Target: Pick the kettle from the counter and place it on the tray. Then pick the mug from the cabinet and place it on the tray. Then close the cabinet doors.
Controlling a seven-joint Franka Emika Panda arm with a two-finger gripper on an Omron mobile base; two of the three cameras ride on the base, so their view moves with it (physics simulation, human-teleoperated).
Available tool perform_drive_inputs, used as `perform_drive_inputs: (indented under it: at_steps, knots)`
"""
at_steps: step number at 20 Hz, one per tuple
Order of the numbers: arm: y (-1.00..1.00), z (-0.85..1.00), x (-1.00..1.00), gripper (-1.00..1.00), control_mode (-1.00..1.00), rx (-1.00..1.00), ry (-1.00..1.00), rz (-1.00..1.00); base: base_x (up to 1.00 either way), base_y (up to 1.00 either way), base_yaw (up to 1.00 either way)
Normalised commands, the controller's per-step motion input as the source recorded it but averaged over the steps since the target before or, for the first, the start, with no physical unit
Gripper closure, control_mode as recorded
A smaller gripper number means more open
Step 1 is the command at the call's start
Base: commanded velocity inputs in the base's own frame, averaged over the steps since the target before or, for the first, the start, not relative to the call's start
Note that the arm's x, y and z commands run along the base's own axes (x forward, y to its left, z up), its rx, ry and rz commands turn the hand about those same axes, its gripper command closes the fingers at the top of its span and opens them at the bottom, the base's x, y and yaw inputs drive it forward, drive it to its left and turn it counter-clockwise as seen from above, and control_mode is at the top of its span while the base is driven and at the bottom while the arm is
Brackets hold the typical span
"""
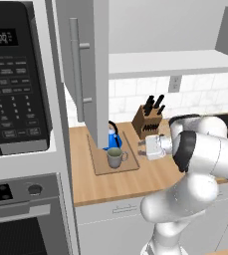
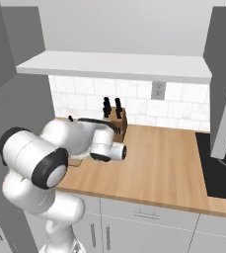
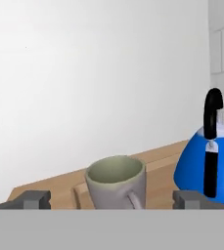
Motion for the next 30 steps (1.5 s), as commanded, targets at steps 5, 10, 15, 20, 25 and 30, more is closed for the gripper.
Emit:
perform_drive_inputs:
  at_steps: [5, 10, 15, 20, 25, 30]
  knots:
    - [-0.44, 0.51, -0.33, -1.0, -1.0, 0.0, 0.0, -0.1, 0.0, 0.0, 0.0]
    - [-0.42, 0.59, -0.34, -1.0, -1.0, -0.01, 0.0, -0.11, 0.0, 0.0, 0.0]
    - [-0.44, 0.58, -0.4, -1.0, -1.0, -0.01, 0.0, -0.1, 0.0, 0.0, 0.0]
    - [-0.36, 0.54, -0.53, -1.0, -1.0, -0.02, -0.05, -0.14, 0.0, 0.0, 0.0]
    - [-0.28, 0.29, -0.49, -1.0, -1.0, -0.01, -0.04, -0.08, 0.0, 0.0, 0.0]
    - [-0.46, 0.01, -0.27, -1.0, -1.0, 0.0, -0.01, 0.13, 0.0, 0.0, 0.0]
